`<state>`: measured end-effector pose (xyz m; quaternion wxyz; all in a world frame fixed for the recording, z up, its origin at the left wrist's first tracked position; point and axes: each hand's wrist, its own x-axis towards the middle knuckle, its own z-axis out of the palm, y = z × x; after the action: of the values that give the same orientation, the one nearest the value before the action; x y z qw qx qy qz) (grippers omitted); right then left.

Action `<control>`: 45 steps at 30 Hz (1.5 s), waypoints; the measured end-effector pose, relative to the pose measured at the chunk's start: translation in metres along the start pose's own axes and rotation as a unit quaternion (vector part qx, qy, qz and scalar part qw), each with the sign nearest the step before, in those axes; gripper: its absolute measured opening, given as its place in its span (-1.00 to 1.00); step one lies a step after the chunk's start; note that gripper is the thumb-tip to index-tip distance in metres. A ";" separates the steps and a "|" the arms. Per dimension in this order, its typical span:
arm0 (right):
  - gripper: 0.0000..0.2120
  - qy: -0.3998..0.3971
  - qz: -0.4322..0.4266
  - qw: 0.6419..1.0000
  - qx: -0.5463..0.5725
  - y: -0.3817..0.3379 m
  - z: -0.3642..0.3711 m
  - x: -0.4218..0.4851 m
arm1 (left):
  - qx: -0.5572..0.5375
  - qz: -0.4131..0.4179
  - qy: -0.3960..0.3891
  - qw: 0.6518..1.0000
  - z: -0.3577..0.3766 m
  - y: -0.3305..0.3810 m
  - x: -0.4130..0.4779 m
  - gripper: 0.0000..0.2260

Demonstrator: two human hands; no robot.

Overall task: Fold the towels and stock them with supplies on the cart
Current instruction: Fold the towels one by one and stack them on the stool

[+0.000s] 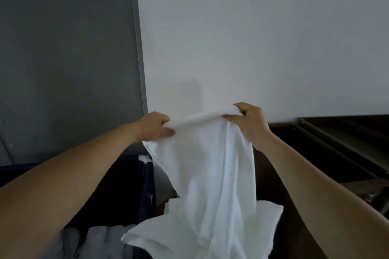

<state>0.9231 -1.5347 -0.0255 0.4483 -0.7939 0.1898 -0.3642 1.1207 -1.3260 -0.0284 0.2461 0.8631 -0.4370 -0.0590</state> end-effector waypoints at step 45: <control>-0.66 0.102 0.013 0.995 -0.009 -0.052 -0.055 0.013 | -0.399 0.059 0.004 0.915 -0.004 0.054 -0.014 -0.58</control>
<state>0.8888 -1.5475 0.0421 0.4243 -0.7538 0.2483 -0.4360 1.0742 -1.3406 -0.0010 0.5752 0.6657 -0.4264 -0.2104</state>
